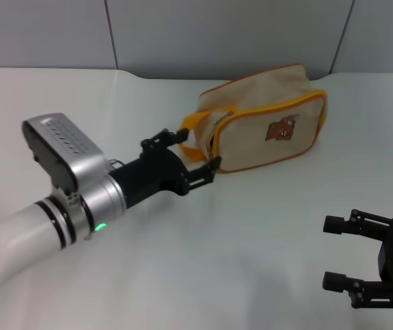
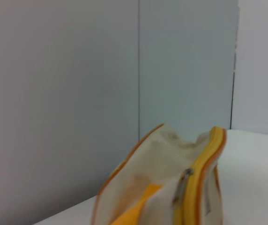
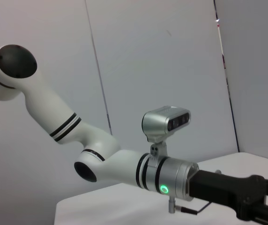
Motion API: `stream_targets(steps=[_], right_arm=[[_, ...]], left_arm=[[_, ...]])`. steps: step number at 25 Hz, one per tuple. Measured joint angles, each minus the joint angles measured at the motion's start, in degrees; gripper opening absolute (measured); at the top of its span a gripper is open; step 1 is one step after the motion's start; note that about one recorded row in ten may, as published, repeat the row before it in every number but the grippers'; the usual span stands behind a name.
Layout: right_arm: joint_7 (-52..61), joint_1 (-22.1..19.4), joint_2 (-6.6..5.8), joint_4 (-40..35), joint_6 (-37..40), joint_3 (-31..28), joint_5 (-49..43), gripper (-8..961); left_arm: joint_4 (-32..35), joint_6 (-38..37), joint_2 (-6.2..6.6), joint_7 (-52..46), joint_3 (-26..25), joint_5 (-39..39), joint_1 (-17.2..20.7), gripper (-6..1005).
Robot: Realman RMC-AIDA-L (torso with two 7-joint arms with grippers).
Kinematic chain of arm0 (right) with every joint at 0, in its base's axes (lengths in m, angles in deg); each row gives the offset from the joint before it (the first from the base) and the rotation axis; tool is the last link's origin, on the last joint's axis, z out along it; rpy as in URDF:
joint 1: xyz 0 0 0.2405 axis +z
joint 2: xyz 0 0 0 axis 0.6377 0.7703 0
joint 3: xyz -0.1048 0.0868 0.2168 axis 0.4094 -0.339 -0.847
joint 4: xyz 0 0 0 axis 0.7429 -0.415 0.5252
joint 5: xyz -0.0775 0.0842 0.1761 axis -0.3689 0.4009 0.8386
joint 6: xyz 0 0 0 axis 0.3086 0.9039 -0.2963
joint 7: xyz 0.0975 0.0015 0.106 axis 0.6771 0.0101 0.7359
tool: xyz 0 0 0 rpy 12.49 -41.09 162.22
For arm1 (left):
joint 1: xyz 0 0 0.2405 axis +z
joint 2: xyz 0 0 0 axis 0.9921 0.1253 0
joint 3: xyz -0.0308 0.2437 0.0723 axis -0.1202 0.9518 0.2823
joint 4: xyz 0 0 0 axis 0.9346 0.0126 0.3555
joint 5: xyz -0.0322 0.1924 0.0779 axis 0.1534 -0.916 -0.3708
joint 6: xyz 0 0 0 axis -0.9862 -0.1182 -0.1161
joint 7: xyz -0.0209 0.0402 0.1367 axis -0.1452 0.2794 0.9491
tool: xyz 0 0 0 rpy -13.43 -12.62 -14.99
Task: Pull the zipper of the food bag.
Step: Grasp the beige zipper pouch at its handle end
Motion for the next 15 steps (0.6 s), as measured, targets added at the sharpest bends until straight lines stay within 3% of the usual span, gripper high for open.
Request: stream_targets(steps=[2,7,11,12,13,15], right_arm=[[0.0,-0.15,0.03,0.0,-0.01,-0.25,0.05,830],[-0.02,-0.35,0.14,0.0,-0.1,-0.74,0.17,831],[-0.04,-0.26,0.25,0.0,-0.27,-0.73,0.18,831],[-0.04,-0.24,0.31,0.01,-0.3,-0.72,0.19,831],[-0.04,-0.24,0.31,0.01,-0.3,-0.72,0.19,831],[-0.06,-0.31,0.36,0.01,-0.33,-0.71,0.19,830]], left_arm=[[-2.65,0.51,0.0,2.9,-2.42,-0.03,-0.68,695],[-9.37,4.67,0.0,13.77,-13.92,-1.27,-1.82,687],[-12.81,10.93,0.0,18.05,-24.91,-8.76,-2.74,681],[-14.3,13.43,-0.01,20.03,-30.36,-12.5,-2.49,679],[-14.3,13.43,-0.01,20.03,-30.36,-12.5,-2.49,677],[-15.54,15.37,0.0,22.29,-35.35,-14.98,-1.92,674]])
